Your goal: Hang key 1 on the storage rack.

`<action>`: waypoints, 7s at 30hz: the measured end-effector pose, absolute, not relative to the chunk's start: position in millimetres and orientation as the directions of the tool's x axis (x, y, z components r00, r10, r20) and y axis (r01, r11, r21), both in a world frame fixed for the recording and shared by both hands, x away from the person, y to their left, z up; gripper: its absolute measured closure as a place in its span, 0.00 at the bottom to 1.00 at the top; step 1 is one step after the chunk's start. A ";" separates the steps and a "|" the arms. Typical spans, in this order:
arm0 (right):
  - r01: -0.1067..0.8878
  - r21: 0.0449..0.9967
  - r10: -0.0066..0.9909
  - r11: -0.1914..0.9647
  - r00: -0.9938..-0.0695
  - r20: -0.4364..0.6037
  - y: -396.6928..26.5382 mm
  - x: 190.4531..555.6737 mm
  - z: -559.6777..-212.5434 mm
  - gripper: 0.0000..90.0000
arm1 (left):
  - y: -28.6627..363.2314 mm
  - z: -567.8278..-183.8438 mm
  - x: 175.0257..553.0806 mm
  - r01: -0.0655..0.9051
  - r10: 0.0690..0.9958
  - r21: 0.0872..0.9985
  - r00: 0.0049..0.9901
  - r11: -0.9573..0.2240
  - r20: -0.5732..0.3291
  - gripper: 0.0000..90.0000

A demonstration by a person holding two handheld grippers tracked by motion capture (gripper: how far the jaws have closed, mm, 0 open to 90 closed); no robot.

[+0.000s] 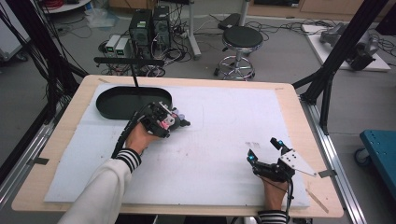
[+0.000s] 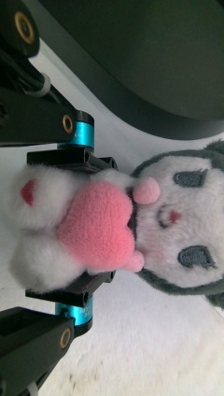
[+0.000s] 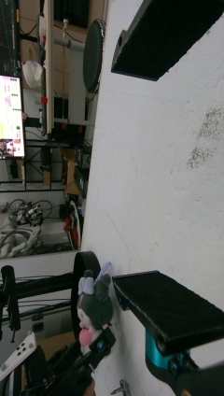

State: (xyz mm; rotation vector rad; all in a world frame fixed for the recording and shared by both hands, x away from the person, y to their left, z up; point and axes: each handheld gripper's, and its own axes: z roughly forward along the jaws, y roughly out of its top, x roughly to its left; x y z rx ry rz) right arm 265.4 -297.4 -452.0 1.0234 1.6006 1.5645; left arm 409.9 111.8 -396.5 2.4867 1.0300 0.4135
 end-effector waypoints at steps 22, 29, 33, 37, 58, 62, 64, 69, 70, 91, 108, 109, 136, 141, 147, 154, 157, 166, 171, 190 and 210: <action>0.076 0.997 0.882 -0.021 -0.468 0.054 -296.9 265.4 -452.0 0.01 | 156.7 -346.1 392.8 0.496 0.726 0.710 0.687 -0.500 0.031 0.57; 0.073 0.997 0.882 -0.014 -0.469 0.047 -296.8 265.5 -452.1 0.01 | 177.1 -332.1 391.4 0.485 0.760 0.758 0.650 -0.437 0.023 0.57; 0.073 0.997 0.882 -0.014 -0.470 0.047 -296.8 265.5 -452.1 0.01 | 186.2 -324.9 390.4 0.475 0.777 0.781 0.629 -0.406 0.021 0.57; 0.073 0.997 0.882 -0.013 -0.469 0.046 -296.7 265.5 -452.1 0.01 | 198.3 -316.9 389.4 0.469 0.795 0.791 0.606 -0.393 0.036 0.57; 0.077 0.997 0.882 -0.015 -0.468 0.049 -296.2 265.1 -452.0 0.01 | 242.9 -290.4 398.7 0.467 0.873 0.835 0.486 -0.289 0.031 0.57; 0.076 0.997 0.882 -0.011 -0.468 0.046 -296.0 265.0 -452.0 0.01 | 245.2 -285.7 401.3 0.468 0.875 0.835 0.482 -0.290 0.034 0.57; 0.073 0.997 0.882 -0.013 -0.469 0.046 -296.3 265.3 -452.0 0.01 | 245.1 -283.5 402.8 0.468 0.876 0.833 0.481 -0.295 0.039 0.57; 0.073 0.997 0.882 -0.014 -0.468 0.046 -296.7 265.5 -452.1 0.01 | 243.3 -280.3 408.7 0.473 0.876 0.829 0.479 -0.299 0.043 0.57; 0.073 0.997 0.882 -0.014 -0.468 0.046 -296.7 265.5 -452.1 0.01 | 242.8 -280.0 410.0 0.474 0.877 0.827 0.479 -0.301 0.045 0.57; 0.076 0.997 0.884 -0.019 -0.464 0.052 -296.9 265.6 -452.1 0.01 | 248.2 -284.4 425.6 0.498 0.895 0.823 0.445 -0.273 0.027 0.57; 0.077 0.997 0.884 -0.018 -0.464 0.051 -296.7 265.4 -452.0 0.01 | 245.0 -276.9 437.2 0.508 0.895 0.802 0.441 -0.315 0.072 0.57; 0.077 0.997 0.884 -0.018 -0.464 0.051 -296.7 265.4 -452.0 0.01 | 244.8 -276.8 437.5 0.505 0.895 0.805 0.440 -0.311 0.070 0.57; 0.075 0.997 0.885 -0.017 -0.463 0.050 -296.7 265.5 -452.1 0.01 | 243.2 -279.4 463.1 0.511 0.912 0.806 0.402 -0.298 0.083 0.57; 0.074 0.997 0.884 -0.015 -0.465 0.048 -296.6 265.5 -452.1 0.01 | 245.3 -279.3 462.1 0.518 0.915 0.800 0.393 -0.302 0.091 0.57; 0.078 0.997 0.884 -0.015 -0.466 0.050 -296.1 265.1 -452.0 0.01 | 245.9 -284.1 460.4 0.530 0.920 0.792 0.379 -0.303 0.099 0.57; 0.073 0.997 0.884 -0.013 -0.465 0.045 -296.4 265.5 -452.1 0.01 | 249.8 -295.9 457.8 0.555 0.926 0.774 0.363 -0.305 0.105 0.57; 0.072 0.997 0.884 -0.012 -0.466 0.044 -296.4 265.5 -452.0 0.01 | 250.2 -297.5 455.8 0.550 0.927 0.779 0.362 -0.300 0.101 0.57; 0.077 0.997 0.883 -0.015 -0.467 0.049 -296.1 265.0 -452.1 0.01 | 250.5 -311.4 451.4 0.576 0.918 0.746 0.377 -0.336 0.122 0.57; 0.078 0.997 0.883 -0.016 -0.466 0.051 -296.0 265.1 -452.0 0.01 | 251.0 -323.1 450.4 0.586 0.917 0.737 0.381 -0.336 0.116 0.57; 0.078 0.997 0.883 -0.016 -0.466 0.050 -296.1 265.1 -452.0 0.01 | 250.8 -341.4 454.0 0.597 0.911 0.730 0.404 -0.334 0.085 0.44; 0.073 0.997 0.885 -0.003 -0.464 0.037 -295.1 264.9 -452.0 0.01 | 284.6 -328.5 379.3 0.218 0.828 0.943 0.553 -0.253 0.094 0.02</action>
